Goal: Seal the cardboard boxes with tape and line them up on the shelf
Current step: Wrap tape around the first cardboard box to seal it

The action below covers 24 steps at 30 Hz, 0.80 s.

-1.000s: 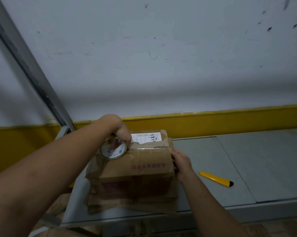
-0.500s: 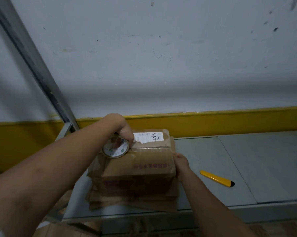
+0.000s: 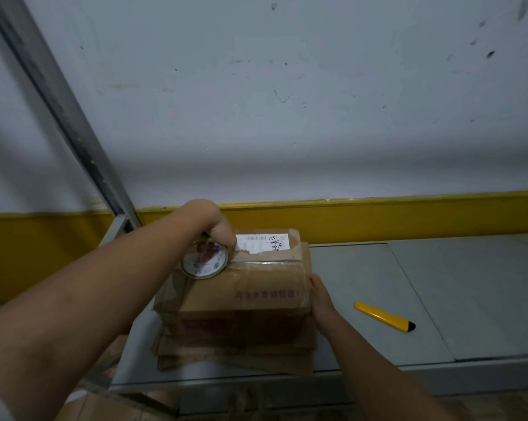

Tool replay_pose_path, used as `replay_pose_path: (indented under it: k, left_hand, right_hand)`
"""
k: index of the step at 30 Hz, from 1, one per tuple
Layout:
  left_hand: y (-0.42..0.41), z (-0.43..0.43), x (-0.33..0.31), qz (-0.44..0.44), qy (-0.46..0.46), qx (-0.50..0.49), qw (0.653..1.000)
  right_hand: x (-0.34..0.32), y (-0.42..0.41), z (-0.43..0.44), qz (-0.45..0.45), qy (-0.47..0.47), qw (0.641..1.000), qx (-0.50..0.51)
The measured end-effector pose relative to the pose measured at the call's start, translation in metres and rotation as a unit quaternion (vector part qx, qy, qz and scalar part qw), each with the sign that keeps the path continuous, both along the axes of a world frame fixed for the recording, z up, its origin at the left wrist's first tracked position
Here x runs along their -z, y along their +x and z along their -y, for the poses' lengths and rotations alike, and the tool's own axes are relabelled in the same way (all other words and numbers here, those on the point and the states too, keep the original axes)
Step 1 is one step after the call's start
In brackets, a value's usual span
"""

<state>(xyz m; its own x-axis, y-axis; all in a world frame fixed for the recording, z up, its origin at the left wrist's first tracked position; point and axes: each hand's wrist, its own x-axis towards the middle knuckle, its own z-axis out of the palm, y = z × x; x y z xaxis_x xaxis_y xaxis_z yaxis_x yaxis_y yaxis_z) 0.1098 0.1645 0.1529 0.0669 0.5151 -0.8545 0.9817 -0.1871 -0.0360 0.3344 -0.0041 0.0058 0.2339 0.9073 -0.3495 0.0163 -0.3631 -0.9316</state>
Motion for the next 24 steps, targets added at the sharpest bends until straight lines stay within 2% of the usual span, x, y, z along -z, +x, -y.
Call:
replay_pose_path:
  k: [5,9,11,13,15,17,19,21,23,24]
  left_hand:
    - [-0.002,-0.003,0.002,0.006,0.008,0.003,1.000]
    - [-0.003,-0.001,0.002,0.003,0.000,0.007,1.000]
    - [-0.002,0.000,0.001,0.004,0.001,0.004,1.000]
    - [-0.002,0.000,0.001,0.004,0.015,0.008,1.000]
    - [-0.001,0.001,0.000,0.003,0.022,0.012,1.000]
    - [-0.001,0.003,-0.002,0.001,0.022,0.010,1.000]
    - [0.000,0.004,-0.003,0.005,0.017,0.006,1.000]
    - [0.000,0.007,-0.006,0.012,0.012,0.003,1.000]
    - [-0.004,0.014,-0.016,0.030,0.022,0.010,0.999]
    - [-0.007,0.019,-0.022,0.040,0.040,0.012,0.998]
  right_hand:
    - [0.001,0.013,-0.006,0.066,0.115,0.990,0.045]
    - [-0.002,0.008,0.000,-0.010,0.062,0.998,-0.029]
    - [-0.003,0.016,0.000,-0.013,0.036,0.998,-0.055]
    - [-0.013,0.025,-0.006,0.044,0.024,0.997,-0.053]
    - [-0.038,0.029,-0.014,0.138,0.060,0.989,-0.002]
    - [-0.073,0.019,-0.020,0.228,0.141,0.963,0.018]
    - [-0.100,-0.006,-0.021,0.320,0.183,0.925,-0.092]
    - [-0.104,-0.034,-0.018,0.443,0.154,0.853,-0.231]
    - [-0.094,-0.049,-0.015,0.543,0.116,0.776,-0.298]
    - [-0.088,-0.050,-0.015,0.573,0.108,0.752,-0.309]
